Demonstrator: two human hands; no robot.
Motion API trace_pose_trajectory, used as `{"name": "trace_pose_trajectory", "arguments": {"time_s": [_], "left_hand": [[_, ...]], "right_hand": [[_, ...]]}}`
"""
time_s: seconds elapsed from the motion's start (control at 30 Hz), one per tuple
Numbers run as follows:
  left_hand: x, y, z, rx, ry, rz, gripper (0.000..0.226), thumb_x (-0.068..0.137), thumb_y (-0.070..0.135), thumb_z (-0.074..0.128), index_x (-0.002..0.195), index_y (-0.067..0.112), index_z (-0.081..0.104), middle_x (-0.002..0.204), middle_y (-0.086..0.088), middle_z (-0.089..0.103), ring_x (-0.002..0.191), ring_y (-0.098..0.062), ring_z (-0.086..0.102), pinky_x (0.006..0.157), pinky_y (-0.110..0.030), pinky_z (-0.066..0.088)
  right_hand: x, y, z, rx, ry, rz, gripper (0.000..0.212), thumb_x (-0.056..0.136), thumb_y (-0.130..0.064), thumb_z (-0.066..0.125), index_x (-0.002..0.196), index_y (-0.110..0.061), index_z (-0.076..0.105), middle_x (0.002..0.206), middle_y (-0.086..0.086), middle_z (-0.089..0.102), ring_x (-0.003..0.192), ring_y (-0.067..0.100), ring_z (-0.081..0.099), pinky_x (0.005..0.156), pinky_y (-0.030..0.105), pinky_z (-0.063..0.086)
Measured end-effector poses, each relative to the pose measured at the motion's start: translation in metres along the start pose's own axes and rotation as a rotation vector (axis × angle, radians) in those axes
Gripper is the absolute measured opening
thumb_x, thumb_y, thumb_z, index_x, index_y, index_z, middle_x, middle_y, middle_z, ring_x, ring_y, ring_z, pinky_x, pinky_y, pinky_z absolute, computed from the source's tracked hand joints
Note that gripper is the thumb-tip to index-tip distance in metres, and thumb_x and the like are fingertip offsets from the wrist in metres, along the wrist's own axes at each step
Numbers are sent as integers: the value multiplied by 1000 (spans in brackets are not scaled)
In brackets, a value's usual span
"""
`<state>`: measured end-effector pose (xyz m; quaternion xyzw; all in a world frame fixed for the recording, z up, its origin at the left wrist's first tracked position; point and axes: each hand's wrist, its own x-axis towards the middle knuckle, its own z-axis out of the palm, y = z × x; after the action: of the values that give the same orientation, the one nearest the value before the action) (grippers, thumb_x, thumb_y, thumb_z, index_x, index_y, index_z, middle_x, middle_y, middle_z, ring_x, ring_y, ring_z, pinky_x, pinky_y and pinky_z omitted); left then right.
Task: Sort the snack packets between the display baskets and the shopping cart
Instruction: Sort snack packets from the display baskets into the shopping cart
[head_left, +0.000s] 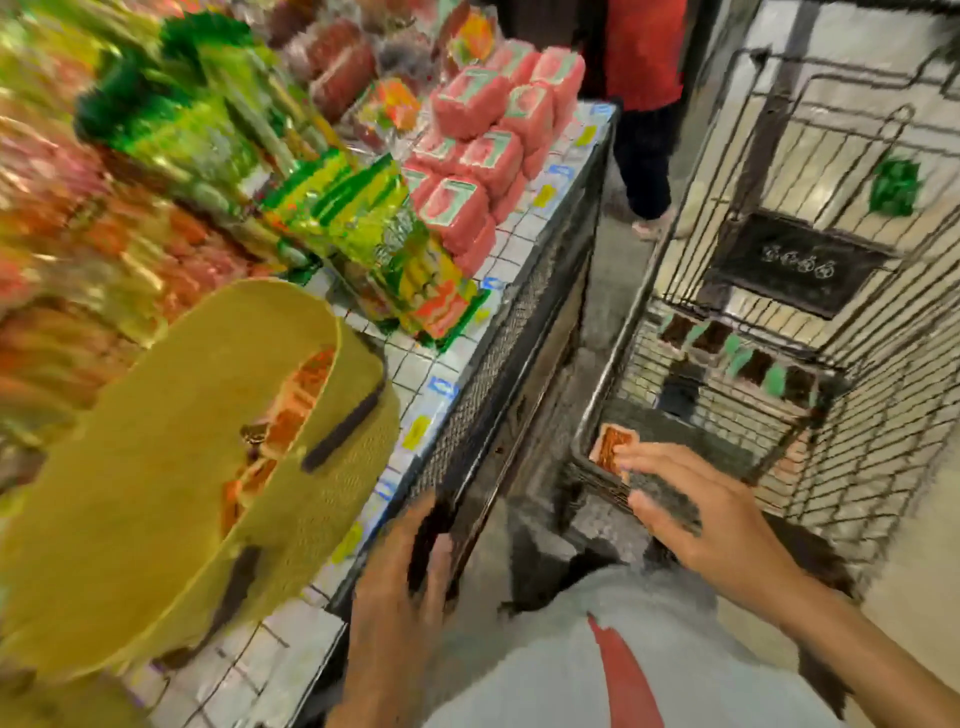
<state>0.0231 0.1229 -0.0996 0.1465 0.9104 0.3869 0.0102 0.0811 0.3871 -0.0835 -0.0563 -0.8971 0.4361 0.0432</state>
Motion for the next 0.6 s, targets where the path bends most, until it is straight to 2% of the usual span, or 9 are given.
{"name": "trace_pose_trajectory", "arguments": {"time_s": [0.07,0.17,0.23,0.3,0.33,0.43,0.5,0.6], "left_hand": [[-21,-12,-17,11,83,-100,26,94,23,55,119,17,61,117,7,62,104,4,51,88,4,29],[-47,-22,-30,-26,191,-234,29,94,32,55,121,24,61,117,11,60,104,13,46,82,9,26],[-59,-25,-34,-31,260,-253,27,93,31,56,120,29,58,117,12,61,105,10,50,84,4,33],[-65,-26,-38,-16,295,-281,27,93,28,57,120,29,57,120,9,62,107,3,54,87,-11,44],[-67,-26,-41,2,320,-286,28,92,26,57,120,26,58,121,8,63,109,0,54,90,-15,44],[-64,-16,-58,35,425,-214,24,95,26,53,114,16,65,115,5,65,107,0,56,93,-10,41],[-62,-3,-75,58,523,-143,31,96,33,47,106,13,68,110,3,68,106,-1,59,92,-16,45],[-58,8,-107,35,667,-172,30,97,43,40,104,29,65,112,9,67,109,-4,61,90,-33,50]], "right_hand": [[4,-13,13,-8,-71,-43,26,86,-8,63,112,-8,67,119,-3,61,115,0,49,97,0,27],[16,-29,30,-20,-140,-161,26,85,-6,63,110,-4,67,117,0,62,114,-10,43,96,-2,26],[28,-38,39,-8,-183,-216,26,84,-10,61,109,-4,67,117,2,64,114,-6,47,99,5,31],[44,-46,43,8,-220,-252,26,85,-13,60,110,-9,67,119,-1,64,116,0,51,101,16,38],[53,-51,44,12,-235,-274,25,87,-15,61,111,-12,66,119,-3,63,116,1,52,102,19,39],[87,-76,44,52,-265,-379,25,88,-19,58,112,-14,65,119,-4,63,116,1,54,101,15,37],[117,-105,43,110,-255,-475,26,89,-22,56,111,-12,65,118,-3,64,116,7,56,100,20,40],[166,-160,49,156,-276,-686,29,90,-25,51,109,-7,64,114,2,65,112,12,58,96,25,44]]}}
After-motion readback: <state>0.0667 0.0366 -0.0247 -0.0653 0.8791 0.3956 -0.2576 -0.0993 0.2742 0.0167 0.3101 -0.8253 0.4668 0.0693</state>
